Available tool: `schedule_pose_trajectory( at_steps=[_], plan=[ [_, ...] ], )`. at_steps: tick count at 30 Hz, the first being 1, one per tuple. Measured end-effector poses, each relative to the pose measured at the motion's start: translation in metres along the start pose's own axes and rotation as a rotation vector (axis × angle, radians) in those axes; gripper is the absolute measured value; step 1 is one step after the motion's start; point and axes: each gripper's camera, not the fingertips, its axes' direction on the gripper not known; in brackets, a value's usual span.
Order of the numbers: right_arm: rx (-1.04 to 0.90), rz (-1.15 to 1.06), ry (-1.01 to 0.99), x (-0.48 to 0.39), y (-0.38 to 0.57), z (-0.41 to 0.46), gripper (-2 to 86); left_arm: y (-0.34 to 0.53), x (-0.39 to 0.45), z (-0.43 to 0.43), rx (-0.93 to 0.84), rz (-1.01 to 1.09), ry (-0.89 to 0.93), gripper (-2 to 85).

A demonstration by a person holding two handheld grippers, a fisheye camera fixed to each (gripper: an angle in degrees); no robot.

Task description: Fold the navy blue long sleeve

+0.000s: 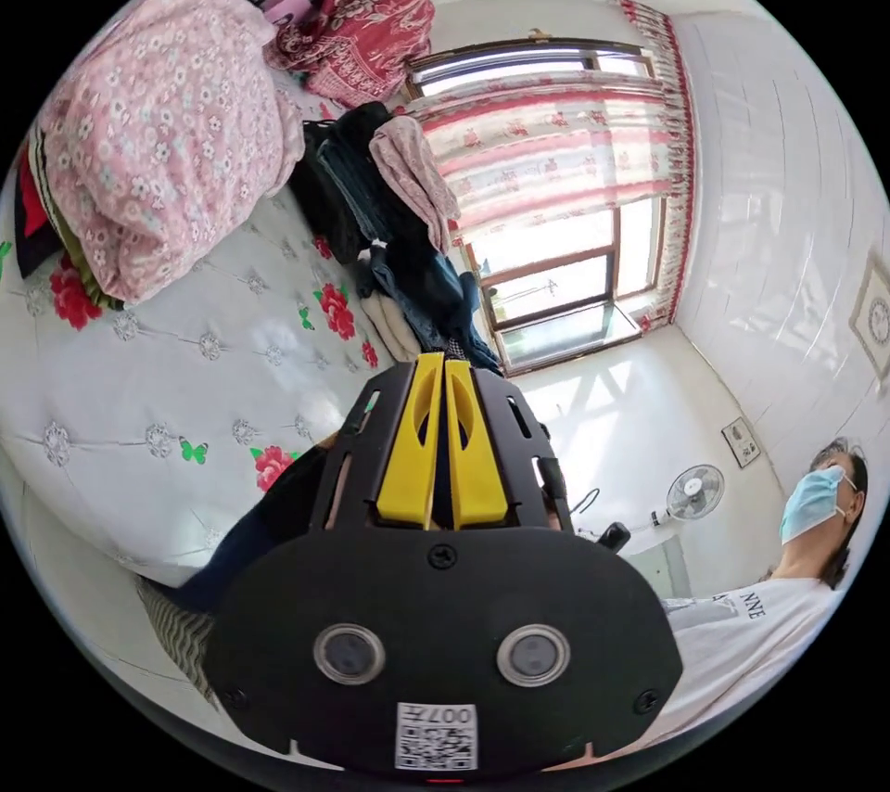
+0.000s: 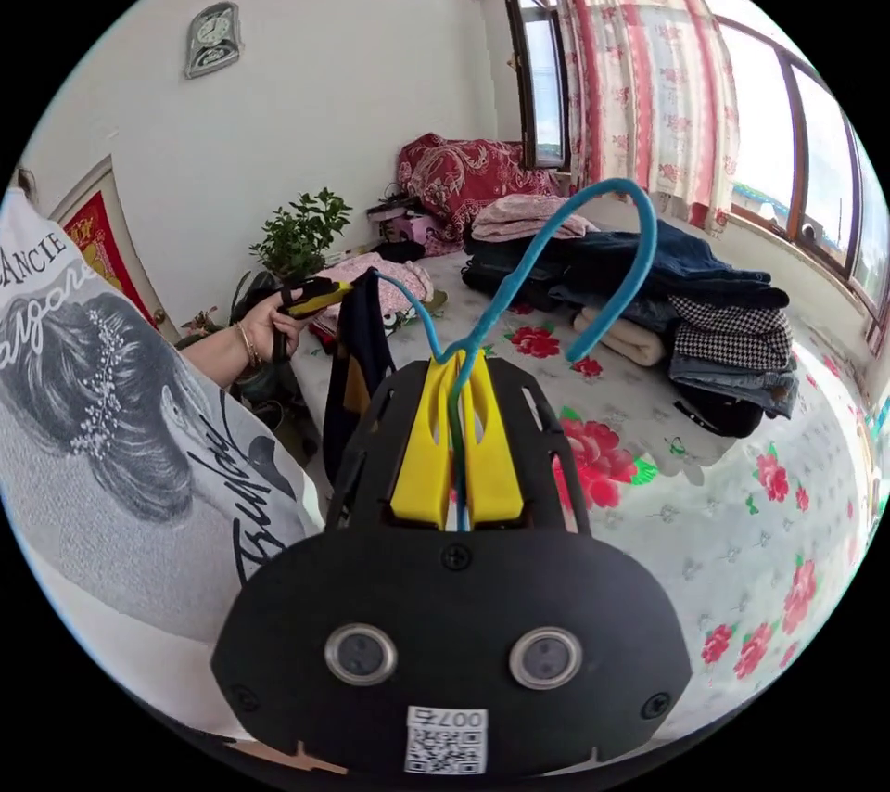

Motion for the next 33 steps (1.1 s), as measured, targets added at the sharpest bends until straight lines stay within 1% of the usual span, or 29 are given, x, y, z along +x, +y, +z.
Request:
schedule_pose_trajectory(
  at_steps=[2, 5, 7, 8, 9, 10, 11, 12, 13, 14, 16, 18, 19, 20, 21, 23, 24, 25, 26, 27, 30, 31, 33],
  plan=[
    [0.021, 0.121, -0.005, 0.017, 0.012, 0.013, 1.2, -0.010, -0.044, 0.014, 0.002, -0.092, -0.016, -0.9],
    [0.033, 0.213, -0.017, 0.041, 0.025, 0.022, 0.8, -0.014, -0.083, 0.034, -0.007, -0.175, -0.058, -0.9],
    [0.048, 0.247, -0.032, 0.057, 0.028, 0.022, 0.4, -0.012, -0.102, 0.042, 0.024, -0.245, -0.089, -1.0],
    [0.147, 0.329, -0.033, 0.076, 0.034, 0.010, 0.0, -0.010, -0.115, 0.041, 0.070, -0.304, -0.160, -1.0],
    [0.205, 0.380, -0.044, 0.089, 0.038, 0.001, -0.1, -0.009, -0.122, 0.038, 0.107, -0.317, -0.187, -1.0],
    [0.286, 0.518, -0.034, 0.118, 0.048, -0.016, -0.3, -0.011, -0.135, 0.032, 0.166, -0.305, -0.187, -1.0],
    [0.451, 0.632, -0.007, 0.147, 0.067, -0.043, -0.4, -0.017, -0.143, 0.030, 0.177, -0.256, -0.165, -1.0],
    [0.471, 0.652, 0.004, 0.161, 0.072, -0.053, -0.4, -0.022, -0.144, 0.032, 0.150, -0.229, -0.167, -1.0],
    [0.419, 0.679, 0.081, 0.186, 0.078, -0.068, -0.4, -0.029, -0.141, 0.041, 0.069, -0.153, -0.203, -1.0],
    [0.361, 0.697, 0.211, 0.205, 0.082, -0.080, -0.3, -0.033, -0.135, 0.052, -0.002, -0.072, -0.244, -1.0],
    [0.294, 0.744, 0.334, 0.237, 0.092, -0.093, 0.0, -0.032, -0.128, 0.068, -0.062, 0.008, -0.277, -1.0],
    [0.240, 0.819, 0.391, 0.275, 0.105, -0.102, 0.5, -0.029, -0.125, 0.080, -0.076, 0.043, -0.298, -1.0],
    [0.176, 0.861, 0.486, 0.300, 0.115, -0.105, 1.2, -0.027, -0.125, 0.088, -0.085, 0.058, -0.308, -1.0],
    [0.106, 0.906, 0.597, 0.326, 0.125, -0.107, 2.2, -0.024, -0.125, 0.094, -0.096, 0.070, -0.316, -1.0],
    [0.047, 0.935, 0.629, 0.340, 0.132, -0.106, 3.5, -0.022, -0.125, 0.097, -0.102, 0.075, -0.319, -1.0],
    [-0.193, 1.036, 0.729, 0.390, 0.157, -0.100, 8.0, -0.017, -0.125, 0.103, -0.120, 0.092, -0.330, -1.0],
    [-0.254, 1.053, 0.762, 0.400, 0.164, -0.098, 8.9, -0.016, -0.125, 0.102, -0.121, 0.097, -0.335, -1.0],
    [-0.361, 1.082, 0.841, 0.412, 0.175, -0.095, 10.4, -0.014, -0.126, 0.101, -0.120, 0.104, -0.344, -1.0],
    [-0.430, 1.085, 0.919, 0.417, 0.182, -0.093, 11.9, -0.011, -0.126, 0.099, -0.115, 0.111, -0.353, -1.0],
    [-0.438, 1.078, 0.951, 0.417, 0.184, -0.093, 12.7, -0.009, -0.126, 0.097, -0.112, 0.114, -0.358, -1.0],
    [-0.366, 0.986, 1.010, 0.404, 0.178, -0.090, 12.8, -0.001, -0.130, 0.094, -0.103, 0.121, -0.370, -1.0],
    [-0.326, 0.939, 0.972, 0.396, 0.170, -0.083, 12.5, 0.003, -0.132, 0.094, -0.101, 0.119, -0.371, -1.0],
    [-0.234, 0.858, 0.822, 0.377, 0.156, -0.067, 12.1, 0.007, -0.135, 0.097, -0.104, 0.127, -0.380, -1.0]
  ],
)
